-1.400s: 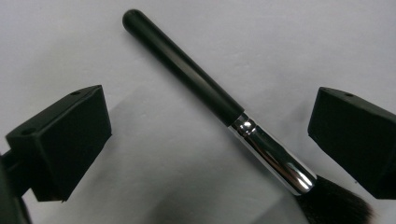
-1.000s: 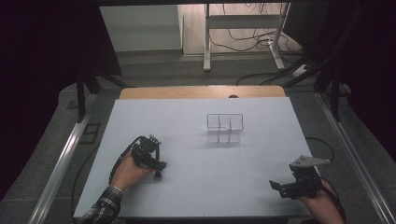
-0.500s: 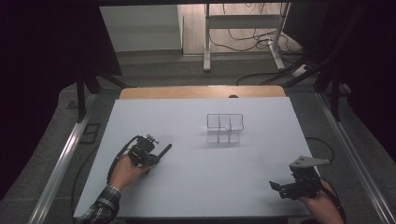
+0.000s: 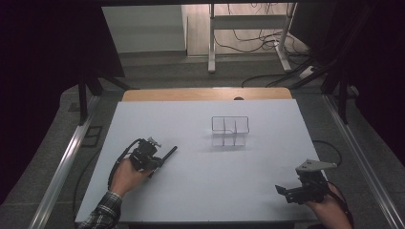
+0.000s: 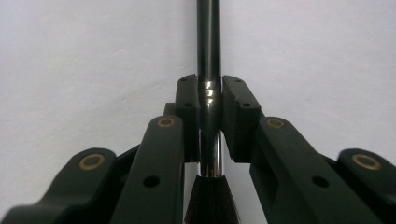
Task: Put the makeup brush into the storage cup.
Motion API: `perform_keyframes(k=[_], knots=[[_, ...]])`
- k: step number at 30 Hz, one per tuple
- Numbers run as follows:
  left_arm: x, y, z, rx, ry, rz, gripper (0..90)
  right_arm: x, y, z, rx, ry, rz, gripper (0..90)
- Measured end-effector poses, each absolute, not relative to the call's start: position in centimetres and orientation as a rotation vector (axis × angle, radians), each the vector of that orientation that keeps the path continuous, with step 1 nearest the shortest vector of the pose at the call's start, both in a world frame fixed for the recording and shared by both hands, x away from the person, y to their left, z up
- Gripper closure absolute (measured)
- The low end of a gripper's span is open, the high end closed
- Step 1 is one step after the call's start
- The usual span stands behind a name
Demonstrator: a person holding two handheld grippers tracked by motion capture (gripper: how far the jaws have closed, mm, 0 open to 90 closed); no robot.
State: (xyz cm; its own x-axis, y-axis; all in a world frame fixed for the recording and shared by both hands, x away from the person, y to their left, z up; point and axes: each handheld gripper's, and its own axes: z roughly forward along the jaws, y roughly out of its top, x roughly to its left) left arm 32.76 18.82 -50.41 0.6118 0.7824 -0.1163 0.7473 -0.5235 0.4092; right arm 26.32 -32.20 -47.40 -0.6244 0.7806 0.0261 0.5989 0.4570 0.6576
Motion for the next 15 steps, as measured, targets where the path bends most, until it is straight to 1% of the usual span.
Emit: perform_keyframes(k=[15], knots=[[30.9,18.6,-48.6,2.379,1.103,0.127,77.7,26.2,-32.1,-47.2,1.17,2.419,0.943,0.0]])
